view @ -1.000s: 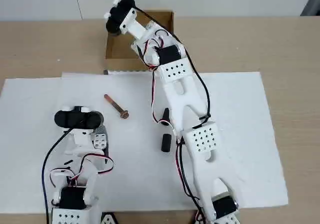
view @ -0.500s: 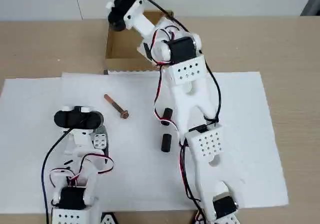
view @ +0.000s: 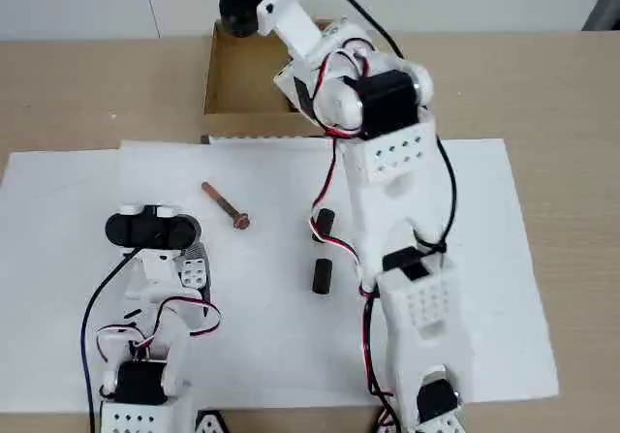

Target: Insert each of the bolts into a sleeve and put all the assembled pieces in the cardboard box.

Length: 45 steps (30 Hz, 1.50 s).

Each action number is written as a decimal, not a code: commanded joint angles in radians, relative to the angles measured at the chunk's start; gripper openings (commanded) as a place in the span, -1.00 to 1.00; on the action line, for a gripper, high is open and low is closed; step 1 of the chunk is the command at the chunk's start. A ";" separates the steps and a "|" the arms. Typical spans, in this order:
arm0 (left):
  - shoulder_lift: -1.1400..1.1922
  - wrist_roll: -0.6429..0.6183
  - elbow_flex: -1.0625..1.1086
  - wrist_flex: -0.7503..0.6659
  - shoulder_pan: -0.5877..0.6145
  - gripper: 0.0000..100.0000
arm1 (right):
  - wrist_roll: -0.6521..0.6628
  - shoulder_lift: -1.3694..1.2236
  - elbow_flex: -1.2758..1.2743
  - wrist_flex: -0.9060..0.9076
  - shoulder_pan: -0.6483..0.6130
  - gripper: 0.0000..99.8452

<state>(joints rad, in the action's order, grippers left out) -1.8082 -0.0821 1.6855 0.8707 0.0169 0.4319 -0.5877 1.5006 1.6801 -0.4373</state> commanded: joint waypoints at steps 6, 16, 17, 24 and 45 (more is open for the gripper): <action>-0.006 0.002 -0.005 0.000 -0.002 -0.99 | -0.209 0.455 -0.578 0.005 0.025 -1.00; -0.006 0.002 -0.005 -0.003 -0.002 -0.99 | -0.528 0.704 -1.002 0.001 0.039 -0.99; -0.006 0.002 -0.005 -0.003 -0.003 -0.99 | -0.555 0.716 -1.030 0.002 0.038 -0.99; -0.006 0.002 -0.005 -0.003 -0.003 -0.99 | -0.698 0.822 -1.297 0.002 0.035 -0.99; -0.006 0.002 -0.005 -0.003 -0.003 -0.99 | -0.835 0.727 -1.633 -0.062 -0.114 -0.99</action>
<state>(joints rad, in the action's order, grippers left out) -1.8082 -0.0821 1.6855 0.8707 0.0169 -0.3936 0.1611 -0.1366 1.6418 -0.5462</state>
